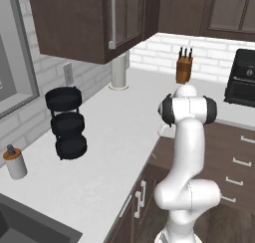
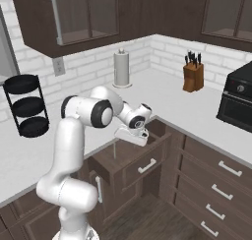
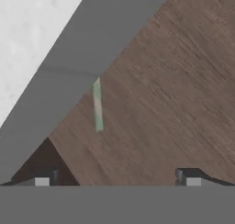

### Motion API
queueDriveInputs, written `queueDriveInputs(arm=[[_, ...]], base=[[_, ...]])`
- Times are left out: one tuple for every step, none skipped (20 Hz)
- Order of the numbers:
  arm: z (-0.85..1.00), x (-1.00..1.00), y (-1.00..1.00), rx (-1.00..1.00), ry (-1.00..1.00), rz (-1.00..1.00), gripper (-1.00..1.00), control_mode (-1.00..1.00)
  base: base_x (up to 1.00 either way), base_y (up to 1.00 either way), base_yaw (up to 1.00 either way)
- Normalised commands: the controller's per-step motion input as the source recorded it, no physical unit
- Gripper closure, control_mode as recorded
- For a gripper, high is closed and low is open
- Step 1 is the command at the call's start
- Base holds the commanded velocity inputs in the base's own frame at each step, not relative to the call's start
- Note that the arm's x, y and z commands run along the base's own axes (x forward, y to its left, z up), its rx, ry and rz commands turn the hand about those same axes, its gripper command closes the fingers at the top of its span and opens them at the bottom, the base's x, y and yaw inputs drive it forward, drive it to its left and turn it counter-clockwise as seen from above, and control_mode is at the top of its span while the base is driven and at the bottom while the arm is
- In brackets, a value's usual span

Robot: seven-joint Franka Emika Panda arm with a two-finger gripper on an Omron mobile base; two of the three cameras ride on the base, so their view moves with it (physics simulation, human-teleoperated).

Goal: Take a straw from the drawer in front and place it inside the glass cup on the dining counter.

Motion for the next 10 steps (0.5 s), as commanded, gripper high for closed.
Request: queueDriveInputs(arm=[[-0.4, 0.19, 0.0, 0.0, 0.02, 0.09, -1.0, -1.0], [-0.39, 0.18, 0.0, 0.0, 0.02, 0.09, -1.0, -1.0], [-0.38, 0.17, 0.0, 0.0, 0.02, 0.08, -1.0, -1.0], [-0.38, 0.16, 0.0, 0.0, 0.02, 0.09, -1.0, -1.0], [-0.37, 0.13, 0.0, 0.0, 0.02, 0.09, -1.0, -1.0], [-0.36, 0.1, 0.0, 0.0, 0.01, 0.09, -1.0, -1.0], [-0.37, 0.05, 0.0, 0.0, 0.01, 0.08, -1.0, -1.0], [-0.35, 0.02, 0.0, 0.0, 0.01, 0.07, -1.0, -1.0], [-0.35, 0.0, 0.0, 0.0, 0.0, 0.07, -1.0, -1.0], [-0.36, 0.0, -0.02, 0.0, 0.01, 0.07, -1.0, -1.0]], base=[[0.0, 0.0, 0.0], [0.0, 0.0, 0.0], [0.0, 0.0, 0.0], [0.0, 0.0, 0.0], [0.0, 0.0, 0.0], [0.0, 0.0, 0.0], [0.0, 0.0, 0.0], [0.0, 0.0, 0.0], [0.0, 0.0, 0.0], [0.0, 0.0, 0.0]])
